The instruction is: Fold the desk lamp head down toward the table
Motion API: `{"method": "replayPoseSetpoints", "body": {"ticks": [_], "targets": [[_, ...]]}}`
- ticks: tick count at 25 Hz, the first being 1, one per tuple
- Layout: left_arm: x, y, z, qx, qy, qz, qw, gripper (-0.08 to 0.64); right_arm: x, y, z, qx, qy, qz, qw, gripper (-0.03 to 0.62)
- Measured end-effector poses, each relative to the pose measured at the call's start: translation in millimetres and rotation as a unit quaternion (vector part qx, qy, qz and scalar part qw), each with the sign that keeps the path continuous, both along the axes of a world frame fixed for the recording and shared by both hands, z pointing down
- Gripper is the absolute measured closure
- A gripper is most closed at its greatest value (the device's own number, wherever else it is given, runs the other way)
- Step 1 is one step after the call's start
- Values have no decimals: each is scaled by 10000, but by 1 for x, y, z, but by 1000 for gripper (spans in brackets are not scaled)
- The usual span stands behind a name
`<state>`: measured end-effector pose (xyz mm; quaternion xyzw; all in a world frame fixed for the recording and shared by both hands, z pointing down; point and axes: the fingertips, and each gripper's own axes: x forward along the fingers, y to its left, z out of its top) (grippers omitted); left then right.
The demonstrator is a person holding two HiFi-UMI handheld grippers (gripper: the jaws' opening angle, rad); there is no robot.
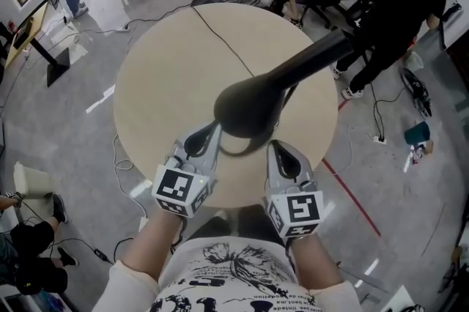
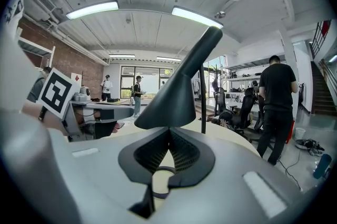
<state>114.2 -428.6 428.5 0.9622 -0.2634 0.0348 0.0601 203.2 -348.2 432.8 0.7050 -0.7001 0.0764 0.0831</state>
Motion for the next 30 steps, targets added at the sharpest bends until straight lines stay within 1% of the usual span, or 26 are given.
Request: {"method": "replayPoseSetpoints", "body": {"ticks": [4, 6, 10, 12, 13, 15, 17, 21, 24, 27, 30], "targets": [[-12, 12, -9, -33, 0, -192, 9998, 554, -4, 2, -12, 187, 126, -3, 9997, 583], [-20, 25, -17, -8, 56, -197, 9998, 554, -9, 4, -21, 325, 151, -13, 9994, 583], [-25, 52, -35, 218, 406, -77, 9989, 554, -15, 8, -34, 620, 204, -60, 9979, 583], [-29, 62, -46, 262, 611, -69, 9978, 554, -22, 12, -35, 659, 228, -59, 9975, 583], [-30, 66, -49, 293, 638, -51, 9975, 554, -26, 13, -37, 666, 235, -68, 9975, 583], [-31, 73, -48, 295, 629, 6, 9976, 554, -33, 17, -38, 667, 239, -86, 9974, 583], [-32, 80, -40, 214, 621, 57, 9978, 554, -38, 22, -33, 654, 272, -103, 9974, 583], [-31, 94, -19, 178, 487, 227, 9984, 554, -39, 37, -19, 568, 346, -80, 9978, 583], [-30, 95, -29, 88, 602, 68, 9981, 554, -35, 43, -21, 485, 360, -48, 9982, 583], [-31, 97, -28, 129, 497, -57, 9987, 554, -35, 49, -22, 482, 404, -103, 9980, 583], [-37, 105, -24, 300, 389, -22, 9988, 554, -44, 60, -22, 540, 473, -161, 9973, 583]]}}
